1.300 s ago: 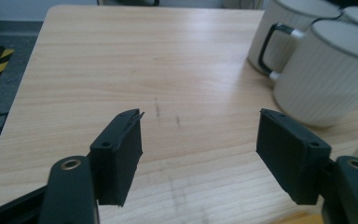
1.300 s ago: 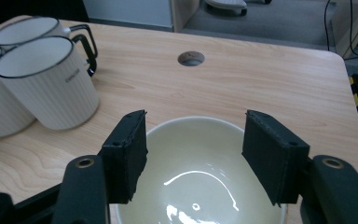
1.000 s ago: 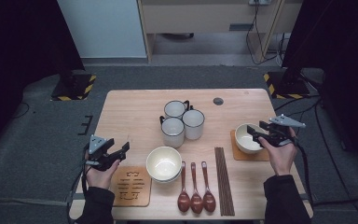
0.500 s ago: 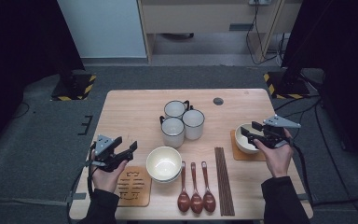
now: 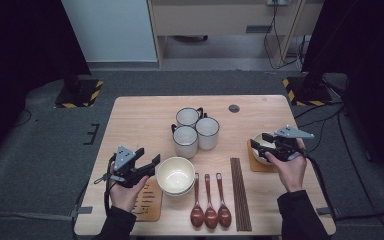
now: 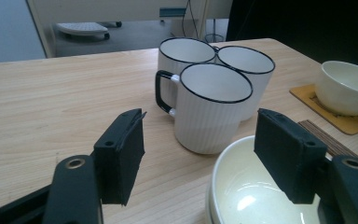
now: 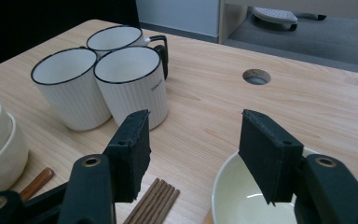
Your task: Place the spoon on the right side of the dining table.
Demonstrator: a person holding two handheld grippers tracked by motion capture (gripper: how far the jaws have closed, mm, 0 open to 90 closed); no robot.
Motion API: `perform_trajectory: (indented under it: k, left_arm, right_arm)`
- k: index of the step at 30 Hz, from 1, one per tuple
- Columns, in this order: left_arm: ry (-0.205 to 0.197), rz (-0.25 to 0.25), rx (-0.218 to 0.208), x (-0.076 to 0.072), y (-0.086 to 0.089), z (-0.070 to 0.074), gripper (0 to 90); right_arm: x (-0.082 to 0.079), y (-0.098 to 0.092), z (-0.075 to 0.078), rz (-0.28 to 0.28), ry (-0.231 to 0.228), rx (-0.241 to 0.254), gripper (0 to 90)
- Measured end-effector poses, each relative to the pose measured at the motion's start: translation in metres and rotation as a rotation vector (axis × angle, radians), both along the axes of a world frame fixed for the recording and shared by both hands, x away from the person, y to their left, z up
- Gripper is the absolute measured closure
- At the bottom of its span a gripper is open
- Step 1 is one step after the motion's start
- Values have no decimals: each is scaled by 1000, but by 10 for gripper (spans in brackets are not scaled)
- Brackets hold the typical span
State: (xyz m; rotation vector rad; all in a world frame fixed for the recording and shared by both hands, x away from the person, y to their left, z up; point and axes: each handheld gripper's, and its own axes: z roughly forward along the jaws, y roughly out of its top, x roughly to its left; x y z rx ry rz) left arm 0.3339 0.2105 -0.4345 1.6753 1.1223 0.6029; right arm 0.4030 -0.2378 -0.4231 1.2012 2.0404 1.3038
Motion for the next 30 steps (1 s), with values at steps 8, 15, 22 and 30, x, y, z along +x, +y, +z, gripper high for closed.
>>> perform_trajectory:
  k: [8,15,22,30]
  left_arm:
    - [-3,-37,-4,-4,-12,1,329]
    - [-7,-68,3,-7,-25,1,331]
    - [-8,-99,18,-10,-36,-1,343]
    - [-15,-126,10,-13,-48,-1,355]
  right_arm:
    - [-2,12,1,42,2,-16,433]
    - [-4,21,-1,76,10,-7,440]
    - [-5,31,-1,103,12,-33,445]
    - [-8,37,0,123,11,-32,457]
